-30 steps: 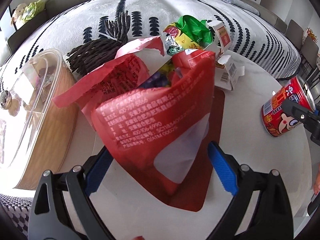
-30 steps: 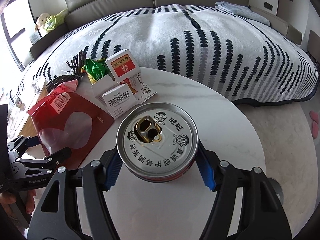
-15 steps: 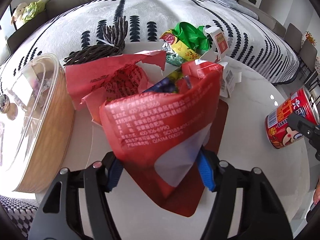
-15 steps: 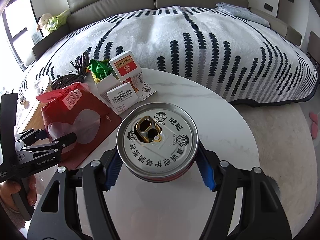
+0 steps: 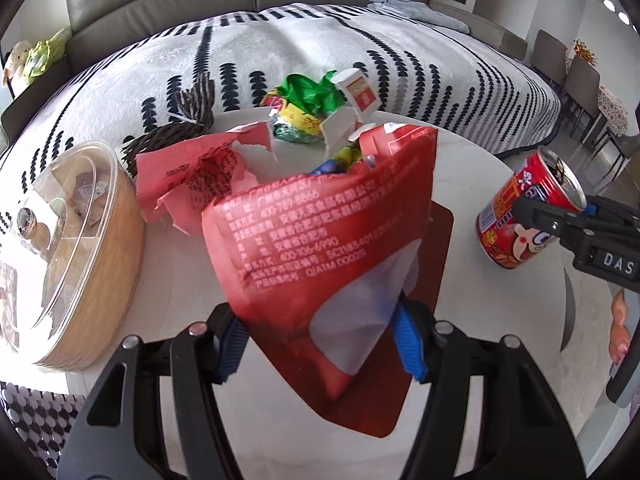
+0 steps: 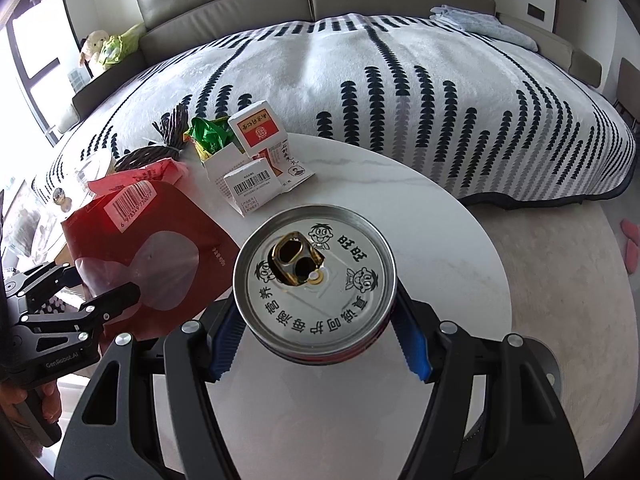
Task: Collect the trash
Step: 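Carry both items over the grey bin while the right tool releases the red can inside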
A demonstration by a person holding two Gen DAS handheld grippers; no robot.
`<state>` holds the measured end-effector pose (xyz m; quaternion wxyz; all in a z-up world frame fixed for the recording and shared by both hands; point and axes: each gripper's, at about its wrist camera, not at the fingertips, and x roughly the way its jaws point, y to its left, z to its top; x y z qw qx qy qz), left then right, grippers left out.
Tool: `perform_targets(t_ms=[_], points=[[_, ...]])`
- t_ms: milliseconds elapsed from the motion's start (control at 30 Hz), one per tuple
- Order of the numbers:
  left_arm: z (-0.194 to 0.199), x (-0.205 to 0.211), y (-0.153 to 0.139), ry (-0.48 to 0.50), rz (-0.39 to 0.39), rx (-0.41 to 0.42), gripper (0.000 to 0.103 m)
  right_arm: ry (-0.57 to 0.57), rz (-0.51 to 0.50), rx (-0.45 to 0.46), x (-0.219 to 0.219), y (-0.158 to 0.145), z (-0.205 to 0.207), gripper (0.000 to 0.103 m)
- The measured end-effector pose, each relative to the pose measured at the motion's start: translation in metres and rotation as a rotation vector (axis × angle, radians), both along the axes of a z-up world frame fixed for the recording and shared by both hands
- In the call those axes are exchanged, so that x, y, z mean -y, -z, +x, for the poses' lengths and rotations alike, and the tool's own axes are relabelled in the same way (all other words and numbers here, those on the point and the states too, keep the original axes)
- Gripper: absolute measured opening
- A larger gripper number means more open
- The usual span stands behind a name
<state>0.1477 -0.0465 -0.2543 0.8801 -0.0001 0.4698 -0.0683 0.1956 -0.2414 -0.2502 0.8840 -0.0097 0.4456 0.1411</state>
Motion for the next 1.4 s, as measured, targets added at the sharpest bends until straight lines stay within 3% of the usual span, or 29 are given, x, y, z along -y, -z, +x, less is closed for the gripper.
perform_targets(t_ms=[267, 600, 900, 1167, 1400], points=[[-0.009, 0.068, -0.005, 0.162, 0.006, 0.002, 0.062, 0.102, 0.016, -0.007, 0.061, -0.003, -0.031, 0.064], [-0.003, 0.184, 0.001, 0.377, 0.002, -0.004, 0.062, 0.318, -0.001, -0.027, 0.176, 0.003, -0.078, 0.064], [0.011, 0.272, 0.013, 0.492, -0.003, 0.000, 0.062, 0.458, -0.007, -0.058, 0.255, 0.026, -0.107, 0.064], [0.014, 0.290, 0.033, 0.478, 0.023, -0.028, 0.062, 0.465, 0.037, -0.099, 0.270, 0.056, -0.093, 0.065], [0.012, 0.285, 0.035, 0.461, 0.042, -0.034, 0.062, 0.421, 0.030, -0.105, 0.263, 0.063, -0.080, 0.077]])
